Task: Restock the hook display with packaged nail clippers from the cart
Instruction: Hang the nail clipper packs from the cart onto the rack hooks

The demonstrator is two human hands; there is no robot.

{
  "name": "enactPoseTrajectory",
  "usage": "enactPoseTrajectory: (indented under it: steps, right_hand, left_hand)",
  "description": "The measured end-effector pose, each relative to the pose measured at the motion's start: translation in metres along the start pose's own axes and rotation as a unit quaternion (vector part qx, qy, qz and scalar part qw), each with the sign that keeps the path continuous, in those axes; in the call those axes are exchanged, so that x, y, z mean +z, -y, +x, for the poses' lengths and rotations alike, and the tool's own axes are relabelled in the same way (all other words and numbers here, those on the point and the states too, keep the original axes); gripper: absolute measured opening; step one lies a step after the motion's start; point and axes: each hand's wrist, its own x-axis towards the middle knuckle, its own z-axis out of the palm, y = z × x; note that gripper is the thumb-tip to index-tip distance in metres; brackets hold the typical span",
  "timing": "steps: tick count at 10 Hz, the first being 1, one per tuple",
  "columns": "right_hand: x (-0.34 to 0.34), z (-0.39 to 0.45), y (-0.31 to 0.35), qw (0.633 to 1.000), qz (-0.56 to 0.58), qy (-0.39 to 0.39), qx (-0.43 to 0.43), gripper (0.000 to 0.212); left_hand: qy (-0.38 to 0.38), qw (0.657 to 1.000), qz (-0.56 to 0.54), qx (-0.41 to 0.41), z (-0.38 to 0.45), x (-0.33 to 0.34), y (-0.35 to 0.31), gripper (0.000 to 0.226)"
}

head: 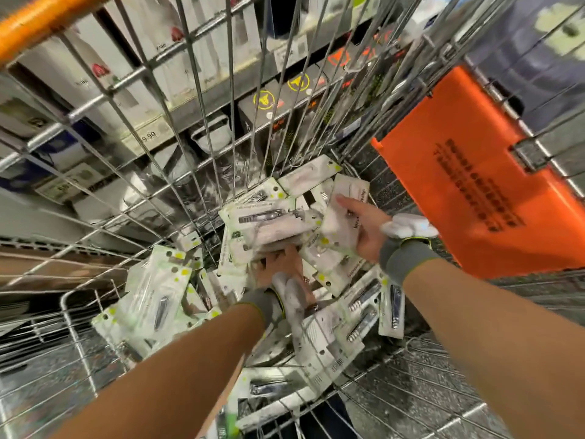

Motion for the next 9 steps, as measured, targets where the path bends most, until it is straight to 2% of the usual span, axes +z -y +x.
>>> enactPoseTrajectory:
  steps: [2, 4, 5, 9]
  right_hand:
    - [-0.002, 0.000, 0.008, 1.000, -0.010, 0.004, 0.004, 0.009]
    - [-0.008, 0.000, 0.013, 0.999, -0.027, 0.007, 0.026, 0.014]
    - [-0.009, 0.000, 0.015, 0.999, -0.016, 0.013, 0.026, 0.014]
    - [-0.008, 0.008, 0.015, 0.999, -0.041, -0.006, 0.025, 0.024]
  left_hand:
    - [0.034, 0.997, -0.055, 0.031, 0.003, -0.006, 0.007, 0.066]
    - [0.020, 0.999, -0.024, 0.039, -0.008, -0.013, 0.000, 0.054]
    - [0.007, 0.998, -0.004, 0.067, -0.018, -0.017, -0.007, 0.051]
    - [0.078, 0.986, -0.142, 0.028, -0.017, -0.017, -0.013, 0.052]
